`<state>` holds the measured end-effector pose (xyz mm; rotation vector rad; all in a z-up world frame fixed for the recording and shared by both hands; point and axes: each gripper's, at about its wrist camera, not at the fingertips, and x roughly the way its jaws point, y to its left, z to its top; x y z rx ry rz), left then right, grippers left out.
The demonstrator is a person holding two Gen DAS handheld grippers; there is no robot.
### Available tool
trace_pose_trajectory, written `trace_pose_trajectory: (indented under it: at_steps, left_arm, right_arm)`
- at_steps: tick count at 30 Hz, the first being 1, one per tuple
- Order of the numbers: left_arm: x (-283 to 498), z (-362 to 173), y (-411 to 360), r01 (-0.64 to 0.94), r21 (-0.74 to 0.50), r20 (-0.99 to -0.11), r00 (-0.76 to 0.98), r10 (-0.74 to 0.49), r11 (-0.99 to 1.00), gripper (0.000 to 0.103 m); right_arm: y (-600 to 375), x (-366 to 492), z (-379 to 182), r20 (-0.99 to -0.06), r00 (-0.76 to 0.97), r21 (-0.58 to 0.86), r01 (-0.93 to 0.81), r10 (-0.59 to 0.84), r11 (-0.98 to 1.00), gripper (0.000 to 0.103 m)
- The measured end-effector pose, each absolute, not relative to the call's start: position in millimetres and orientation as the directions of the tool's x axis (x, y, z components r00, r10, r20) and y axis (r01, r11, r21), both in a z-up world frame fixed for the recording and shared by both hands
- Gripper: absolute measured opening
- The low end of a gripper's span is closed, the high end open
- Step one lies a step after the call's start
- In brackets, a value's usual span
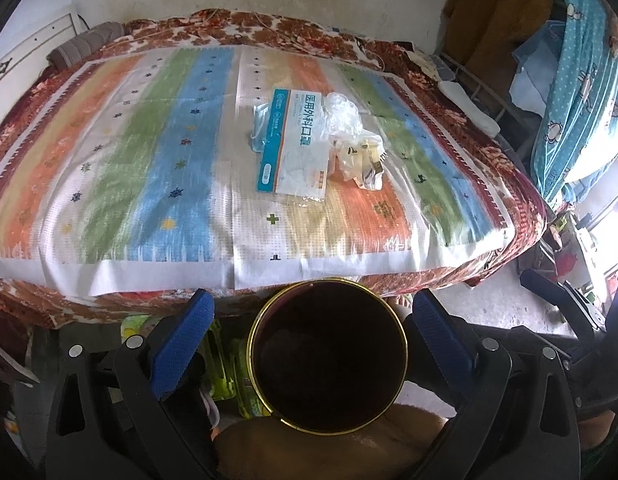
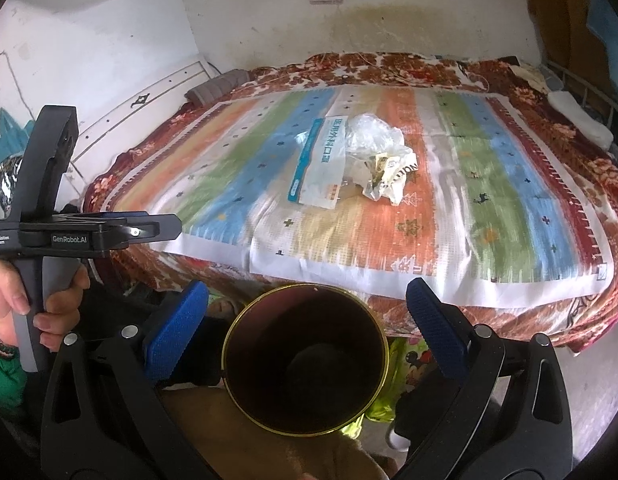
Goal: Collect trash
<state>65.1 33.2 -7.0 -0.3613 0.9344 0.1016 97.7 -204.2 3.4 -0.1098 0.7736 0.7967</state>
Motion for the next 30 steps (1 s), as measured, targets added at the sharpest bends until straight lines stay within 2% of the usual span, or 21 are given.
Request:
trace_pose_trajectory:
  at_steps: [7,23,27,30]
  left_arm:
    - [95,-9,43,-0.239,-0.238,-0.831,0.552,-0.070,0.941,0.097]
    - [159,-9,61,-0.212,-0.207,-0.836,0.545,-0.060,0.955,0.097]
    - [175,-13,65,-0.219,-0.106,-0.839,0.544,0.031,0.970,0.097]
    - [185,-17,72,-0.209,-0.109,-0.842,0.539,0.022,0.972,0.097]
  right_arm:
    - [-198,127,13,-0.670,0.459,0.161,-0.677,0.583,0.718,0.094]
    - [-178,185,9,-0.720,0.468,0.124,-0.640,0.513,0.759,0.094]
    - [-175,201,10,-0.720,0.485,0.109,-0.627,0.496,0.772,0.094]
    - [-175,216,7,-0.728,0.482,0.123,-0.607,0.487,0.785,0.094]
